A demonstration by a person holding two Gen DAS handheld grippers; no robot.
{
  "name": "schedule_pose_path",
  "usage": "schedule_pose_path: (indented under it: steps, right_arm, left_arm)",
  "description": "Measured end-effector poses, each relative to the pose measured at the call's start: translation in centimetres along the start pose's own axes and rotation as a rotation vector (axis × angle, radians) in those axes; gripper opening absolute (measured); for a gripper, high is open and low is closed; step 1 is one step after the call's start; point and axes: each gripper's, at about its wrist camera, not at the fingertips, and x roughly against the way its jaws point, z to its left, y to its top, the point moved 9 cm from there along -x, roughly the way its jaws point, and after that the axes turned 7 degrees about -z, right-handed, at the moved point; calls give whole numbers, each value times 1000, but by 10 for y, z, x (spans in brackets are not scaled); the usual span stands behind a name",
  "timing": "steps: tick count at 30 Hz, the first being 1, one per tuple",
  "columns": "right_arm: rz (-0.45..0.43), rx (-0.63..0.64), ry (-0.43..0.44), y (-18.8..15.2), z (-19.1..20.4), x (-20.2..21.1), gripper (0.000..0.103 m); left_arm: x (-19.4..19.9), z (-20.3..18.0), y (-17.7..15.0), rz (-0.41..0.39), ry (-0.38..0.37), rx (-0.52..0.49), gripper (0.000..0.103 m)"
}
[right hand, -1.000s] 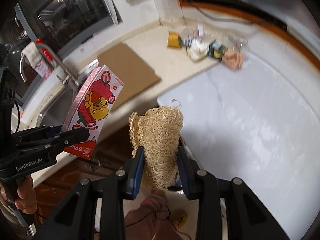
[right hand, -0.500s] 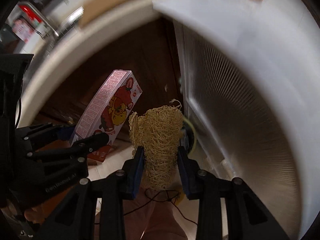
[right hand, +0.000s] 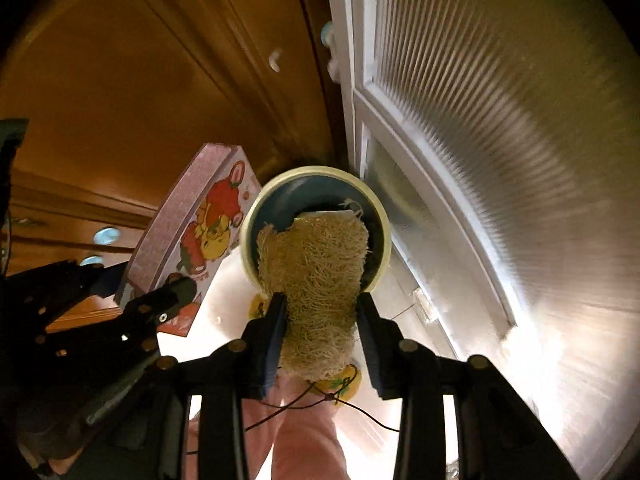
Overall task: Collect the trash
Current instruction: 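Open both tools to drop the pink box and loofah into the bin, then raise both tools back up toward the counter trash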
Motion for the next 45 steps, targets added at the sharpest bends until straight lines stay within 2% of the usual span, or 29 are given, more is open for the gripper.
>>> schedule_pose_path:
  steps: [4,8,10,12,14,21,32,45]
  right_arm:
    - [15,23,-13,-7,1,-29,38]
    - [9,44,-21,1,10,-44,39]
    - [11,51,-15,0,12,-47,41]
    - [9,56,-23,-5,10,-44,43]
    - [8,57,-30,-3,6,-43,45]
    - [1,25,-28,3,-4,-38,49]
    - [-48,-3,-20,15,-9,-9,49]
    - [-123,24,-11,21,13,88,49]
  left_arm:
    - [-25,5,4,3,9,-11,36]
    - [-39,20,11,5,-9,-16,36]
    - [-42,21,7,8,-16,-31,43]
    - [-38,26,5,4,-7,-42,54]
    - [-38,25,5,2,-5,-57,58]
    - [-37,19,15,-18,6,-108,62]
    - [11,13,31,-84,16,-132,62]
    - [117,9,29,-160,9,-86,62]
